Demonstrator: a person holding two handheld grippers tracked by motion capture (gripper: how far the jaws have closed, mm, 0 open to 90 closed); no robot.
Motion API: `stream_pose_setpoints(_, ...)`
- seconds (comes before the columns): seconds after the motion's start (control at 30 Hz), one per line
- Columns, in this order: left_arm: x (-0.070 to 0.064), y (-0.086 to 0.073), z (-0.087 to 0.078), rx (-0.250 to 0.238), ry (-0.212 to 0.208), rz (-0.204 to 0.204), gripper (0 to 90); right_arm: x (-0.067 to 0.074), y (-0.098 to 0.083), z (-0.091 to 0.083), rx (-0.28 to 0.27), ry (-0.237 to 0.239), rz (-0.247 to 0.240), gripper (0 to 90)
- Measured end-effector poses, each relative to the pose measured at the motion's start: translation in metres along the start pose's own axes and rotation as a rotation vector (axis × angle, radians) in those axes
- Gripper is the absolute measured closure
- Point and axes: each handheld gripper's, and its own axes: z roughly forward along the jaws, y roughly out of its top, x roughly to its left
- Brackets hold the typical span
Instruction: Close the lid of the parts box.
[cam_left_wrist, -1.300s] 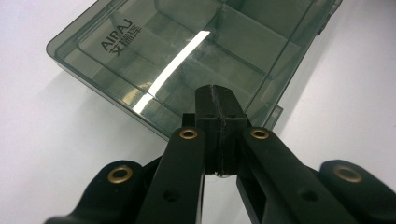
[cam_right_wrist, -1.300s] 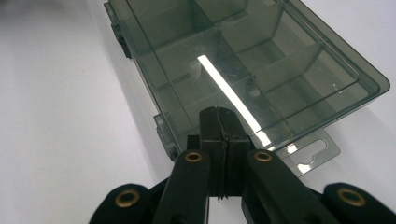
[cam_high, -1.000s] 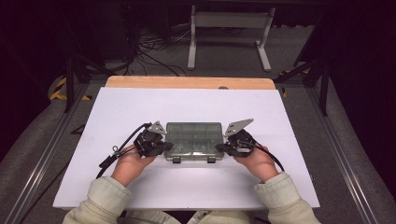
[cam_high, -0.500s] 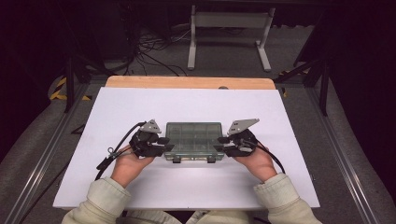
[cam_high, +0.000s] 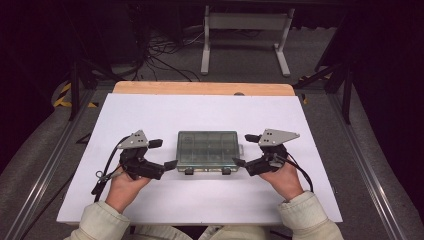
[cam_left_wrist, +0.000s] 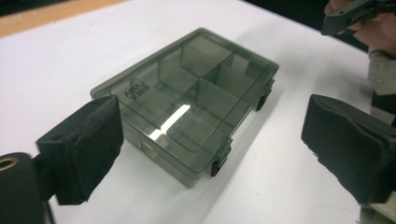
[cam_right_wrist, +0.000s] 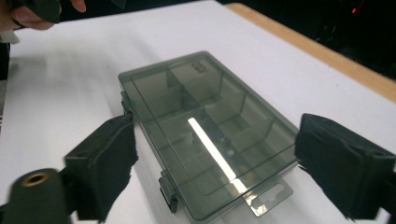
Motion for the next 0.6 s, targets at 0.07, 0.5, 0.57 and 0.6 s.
stream_pose_setpoints(0.07, -0.001, -0.003, -0.006, -0.029, 0.017, 0.006, 3.0, 0.003, 0.000, -0.006, -0.026, -0.012, -0.008, 8.1)
stream_pose_setpoints(0.5, -0.005, -0.035, -0.043, -0.203, 0.084, 0.011, 2.3, 0.009, -0.020, -0.042, -0.162, -0.089, -0.017, 4.3)
stream_pose_setpoints(0.57, -0.005, -0.041, -0.050, -0.213, 0.103, 0.011, 2.6, 0.010, -0.025, -0.046, -0.176, -0.105, -0.022, 3.6)
stream_pose_setpoints(0.6, -0.005, -0.044, -0.053, -0.225, 0.112, 0.007, 2.8, 0.010, -0.027, -0.048, -0.184, -0.111, -0.021, 3.1)
